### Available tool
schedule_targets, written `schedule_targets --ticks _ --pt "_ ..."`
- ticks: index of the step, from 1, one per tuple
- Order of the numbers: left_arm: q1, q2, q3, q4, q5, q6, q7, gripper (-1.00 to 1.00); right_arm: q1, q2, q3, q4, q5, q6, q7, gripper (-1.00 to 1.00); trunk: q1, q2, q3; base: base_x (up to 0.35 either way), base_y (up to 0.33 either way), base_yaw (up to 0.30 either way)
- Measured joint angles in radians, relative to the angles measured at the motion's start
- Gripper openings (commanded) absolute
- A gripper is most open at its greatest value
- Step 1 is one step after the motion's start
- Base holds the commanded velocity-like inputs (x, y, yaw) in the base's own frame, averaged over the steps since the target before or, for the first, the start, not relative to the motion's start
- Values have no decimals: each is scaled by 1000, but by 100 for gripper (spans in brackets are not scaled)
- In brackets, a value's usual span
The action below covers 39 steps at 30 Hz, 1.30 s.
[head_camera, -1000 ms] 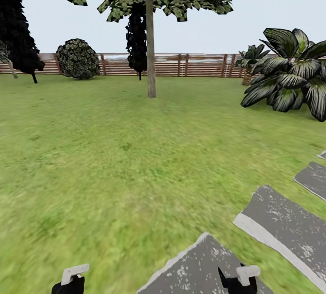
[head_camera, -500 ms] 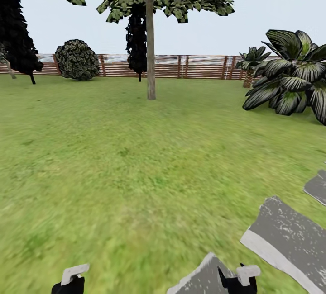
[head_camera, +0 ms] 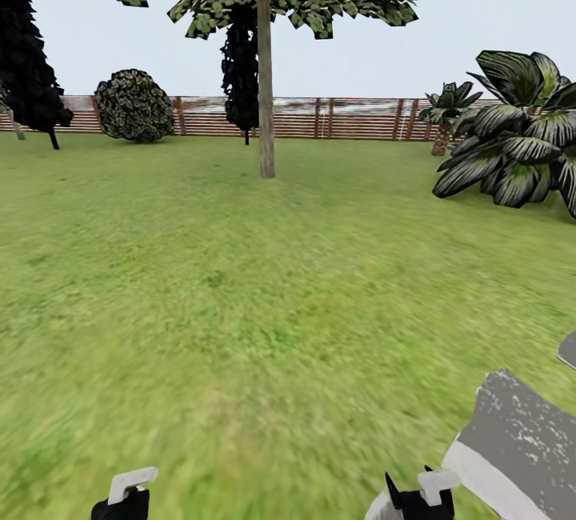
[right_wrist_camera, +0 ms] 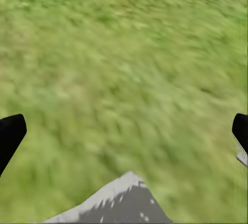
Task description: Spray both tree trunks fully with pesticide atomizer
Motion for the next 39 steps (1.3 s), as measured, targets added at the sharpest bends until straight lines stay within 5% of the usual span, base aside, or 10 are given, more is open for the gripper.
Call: schedule_targets --ticks 39 --pt "0 1 0 0 0 0 0 -100 0 0 0 0 0 0 0 100 0 0 0 340 0 23"
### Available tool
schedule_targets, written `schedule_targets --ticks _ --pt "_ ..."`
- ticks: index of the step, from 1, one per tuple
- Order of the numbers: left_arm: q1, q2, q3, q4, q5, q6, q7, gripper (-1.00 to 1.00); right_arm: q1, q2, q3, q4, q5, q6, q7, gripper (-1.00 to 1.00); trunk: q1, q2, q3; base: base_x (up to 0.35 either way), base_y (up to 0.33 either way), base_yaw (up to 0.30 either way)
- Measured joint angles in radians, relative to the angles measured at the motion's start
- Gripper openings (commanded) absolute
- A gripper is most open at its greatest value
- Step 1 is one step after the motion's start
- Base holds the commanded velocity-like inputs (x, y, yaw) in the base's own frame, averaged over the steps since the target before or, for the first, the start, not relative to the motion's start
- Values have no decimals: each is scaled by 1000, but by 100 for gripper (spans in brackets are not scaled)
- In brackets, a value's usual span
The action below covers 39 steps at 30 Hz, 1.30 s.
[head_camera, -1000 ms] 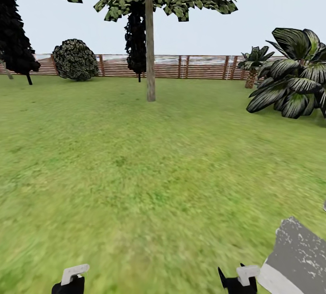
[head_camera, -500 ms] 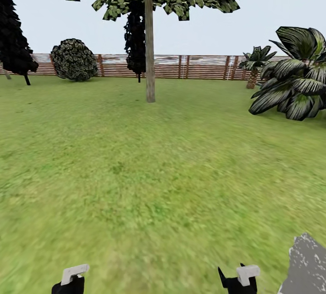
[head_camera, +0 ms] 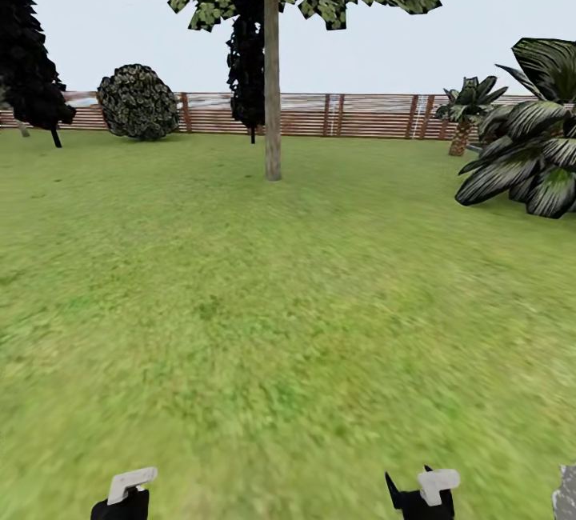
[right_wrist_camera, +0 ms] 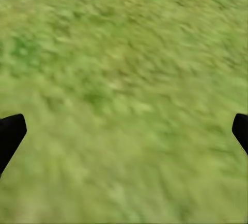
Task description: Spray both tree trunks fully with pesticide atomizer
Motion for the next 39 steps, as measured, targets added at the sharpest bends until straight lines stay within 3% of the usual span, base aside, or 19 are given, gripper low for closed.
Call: schedule_targets --ticks 39 --pt "0 0 0 0 0 0 0 -100 0 0 -1 0 0 0 -2 100 0 0 0 340 0 1"
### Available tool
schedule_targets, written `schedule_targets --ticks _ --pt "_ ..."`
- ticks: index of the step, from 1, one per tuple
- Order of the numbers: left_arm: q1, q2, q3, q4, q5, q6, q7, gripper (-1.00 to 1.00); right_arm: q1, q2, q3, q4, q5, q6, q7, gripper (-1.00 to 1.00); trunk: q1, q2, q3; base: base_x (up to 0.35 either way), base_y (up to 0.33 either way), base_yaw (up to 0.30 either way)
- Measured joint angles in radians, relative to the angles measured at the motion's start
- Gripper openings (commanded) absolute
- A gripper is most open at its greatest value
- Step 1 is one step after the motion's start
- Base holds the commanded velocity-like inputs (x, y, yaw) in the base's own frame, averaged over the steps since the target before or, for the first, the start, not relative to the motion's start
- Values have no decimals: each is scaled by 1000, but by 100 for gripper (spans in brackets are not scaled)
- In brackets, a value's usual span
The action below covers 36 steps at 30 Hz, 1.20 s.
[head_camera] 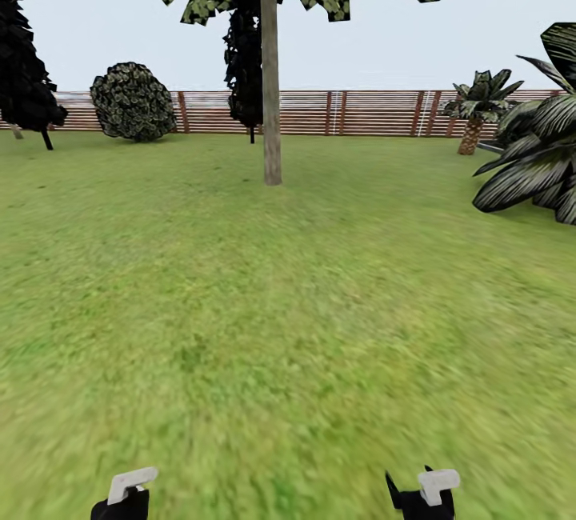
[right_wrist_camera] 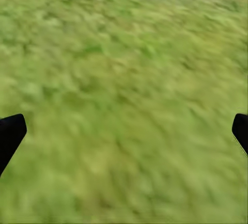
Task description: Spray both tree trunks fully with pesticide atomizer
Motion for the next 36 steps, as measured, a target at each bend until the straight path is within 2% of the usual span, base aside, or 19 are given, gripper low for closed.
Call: schedule_targets --ticks 36 --pt "0 0 0 0 0 0 0 -100 0 0 0 0 0 0 0 100 0 0 0 340 0 0"
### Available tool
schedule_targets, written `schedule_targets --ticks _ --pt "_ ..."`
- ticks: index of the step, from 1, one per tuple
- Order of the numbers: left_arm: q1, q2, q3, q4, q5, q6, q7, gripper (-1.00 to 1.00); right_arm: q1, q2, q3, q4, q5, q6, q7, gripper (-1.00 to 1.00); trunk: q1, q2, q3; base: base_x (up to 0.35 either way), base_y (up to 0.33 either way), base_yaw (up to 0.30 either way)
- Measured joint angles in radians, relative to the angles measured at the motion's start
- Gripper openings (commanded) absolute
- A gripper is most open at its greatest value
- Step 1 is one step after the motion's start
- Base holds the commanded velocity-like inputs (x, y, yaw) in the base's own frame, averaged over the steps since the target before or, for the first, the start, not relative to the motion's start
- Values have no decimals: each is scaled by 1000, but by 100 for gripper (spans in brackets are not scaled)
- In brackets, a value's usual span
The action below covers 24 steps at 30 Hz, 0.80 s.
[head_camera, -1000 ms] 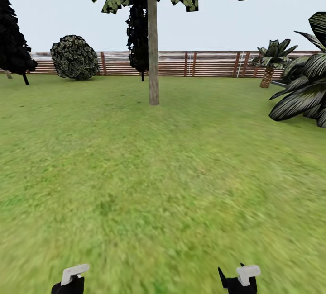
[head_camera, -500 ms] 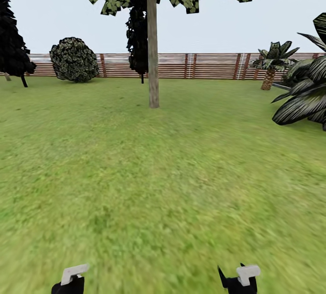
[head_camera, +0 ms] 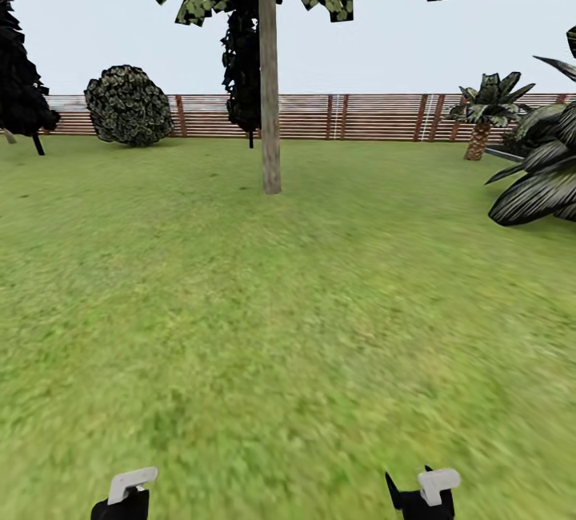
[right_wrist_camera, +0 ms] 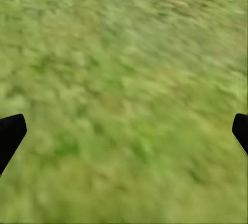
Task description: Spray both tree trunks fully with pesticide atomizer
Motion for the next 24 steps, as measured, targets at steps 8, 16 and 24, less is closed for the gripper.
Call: schedule_targets --ticks 8,16,24 --pt "0 0 0 0 0 0 0 -100 0 0 0 0 0 0 0 100 0 0 0 340 0 0" --pt "0 0 0 0 0 0 0 -100 0 0 0 0 0 0 0 100 0 0 0 340 0 0" --pt "0 0 0 0 0 0 0 -100 0 0 0 0 0 0 0 100 0 0 0 340 0 0"
